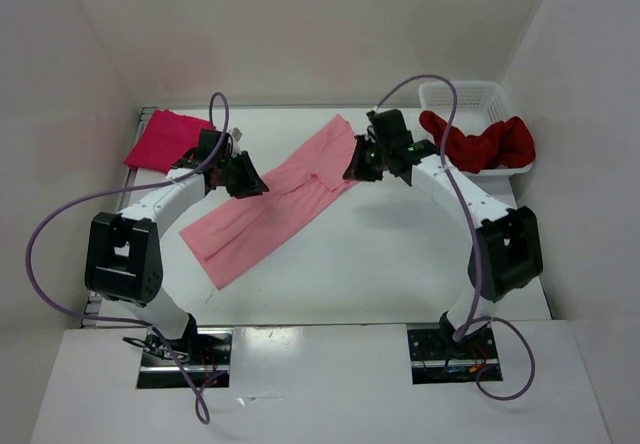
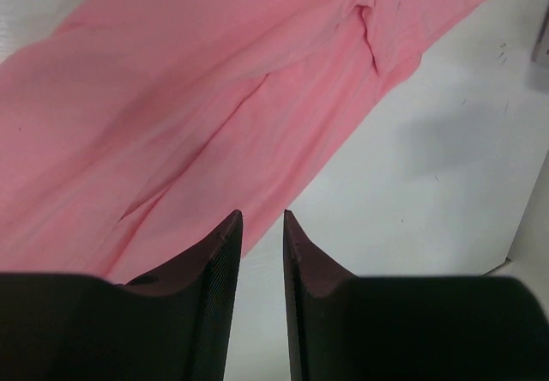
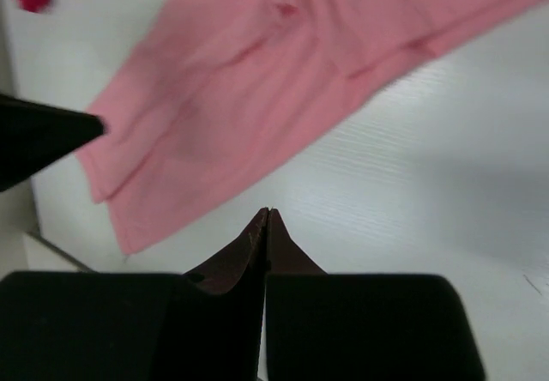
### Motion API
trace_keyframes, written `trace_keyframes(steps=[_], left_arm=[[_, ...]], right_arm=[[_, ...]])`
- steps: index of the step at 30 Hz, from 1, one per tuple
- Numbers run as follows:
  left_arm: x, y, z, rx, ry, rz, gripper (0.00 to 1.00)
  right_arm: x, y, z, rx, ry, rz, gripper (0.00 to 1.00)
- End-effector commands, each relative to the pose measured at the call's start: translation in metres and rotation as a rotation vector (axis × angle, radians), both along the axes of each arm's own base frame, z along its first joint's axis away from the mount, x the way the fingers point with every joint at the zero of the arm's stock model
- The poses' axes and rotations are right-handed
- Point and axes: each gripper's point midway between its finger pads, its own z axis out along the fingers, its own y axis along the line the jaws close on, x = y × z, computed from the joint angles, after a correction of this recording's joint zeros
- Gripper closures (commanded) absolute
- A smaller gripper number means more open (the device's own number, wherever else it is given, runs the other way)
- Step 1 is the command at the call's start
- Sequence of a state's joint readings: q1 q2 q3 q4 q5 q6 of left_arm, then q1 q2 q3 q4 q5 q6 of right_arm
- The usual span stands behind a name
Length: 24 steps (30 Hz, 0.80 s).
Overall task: Fold and stack the t-shirts
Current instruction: Rotate the tshirt 90 degrees
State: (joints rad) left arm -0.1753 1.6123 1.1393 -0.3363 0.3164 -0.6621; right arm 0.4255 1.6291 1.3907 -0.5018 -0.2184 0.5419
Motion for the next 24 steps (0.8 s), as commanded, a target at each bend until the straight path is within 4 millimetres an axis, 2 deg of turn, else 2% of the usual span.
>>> trace_keyframes(steps=[1, 2, 3, 4, 7, 8, 9, 10, 14, 16, 19, 20, 21, 22, 23, 24], left_arm=[[0.013, -0.005, 0.006, -0.005, -0.043, -0.024, 0.67], [0.013, -0.006, 0.003, -0.010, -0.033, -0.030, 0.67], [0.011, -0.010, 0.003, -0.010, -0.032, -0.041, 0.67], [0.013, -0.011, 0.004, -0.012, -0.041, -0.041, 0.67], [0.009, -0.011, 0.000, -0.017, -0.030, -0.047, 0.67], [0.009, -0.011, 0.000, -0.017, -0.030, -0.047, 0.67], [0.009, -0.011, 0.005, -0.019, -0.042, -0.047, 0.67], [0.006, -0.011, 0.001, -0.017, -0.030, -0.047, 0.67], [-0.001, -0.011, 0.000, -0.024, -0.025, -0.054, 0.67], [-0.003, -0.013, -0.002, -0.033, -0.021, -0.062, 0.67], [-0.009, -0.017, 0.003, -0.048, -0.025, -0.072, 0.67], [-0.010, -0.018, 0.007, -0.056, -0.033, -0.078, 0.67], [-0.012, -0.018, 0.006, -0.054, -0.023, -0.077, 0.67], [-0.013, -0.018, 0.005, -0.053, -0.014, -0.077, 0.67], [-0.011, -0.018, 0.013, -0.056, -0.034, -0.078, 0.67], [-0.013, -0.018, 0.011, -0.055, -0.024, -0.078, 0.67]], right_arm=[[0.024, -0.030, -0.064, -0.044, 0.057, -0.101, 1.00], [0.028, -0.039, -0.083, -0.069, 0.085, -0.129, 1.00], [0.036, -0.046, -0.086, -0.071, 0.092, -0.150, 1.00], [0.041, -0.048, -0.103, -0.095, 0.120, -0.160, 1.00], [0.064, -0.053, -0.111, -0.124, 0.106, -0.201, 1.00], [0.069, -0.058, -0.128, -0.141, 0.132, -0.206, 1.00], [0.077, -0.055, -0.127, -0.140, 0.128, -0.206, 1.00], [0.083, -0.061, -0.131, -0.149, 0.132, -0.223, 1.00], [0.105, -0.064, -0.160, -0.212, 0.162, -0.249, 1.00], [0.116, -0.070, -0.167, -0.229, 0.165, -0.271, 1.00], [0.138, -0.063, -0.178, -0.230, 0.182, -0.276, 1.00], [0.155, -0.058, -0.165, -0.217, 0.153, -0.279, 1.00], [0.158, -0.055, -0.186, -0.223, 0.189, -0.268, 1.00], [0.165, -0.051, -0.187, -0.215, 0.191, -0.261, 1.00], [0.183, -0.044, -0.167, -0.191, 0.157, -0.257, 1.00], [0.186, -0.041, -0.177, -0.189, 0.175, -0.248, 1.00]])
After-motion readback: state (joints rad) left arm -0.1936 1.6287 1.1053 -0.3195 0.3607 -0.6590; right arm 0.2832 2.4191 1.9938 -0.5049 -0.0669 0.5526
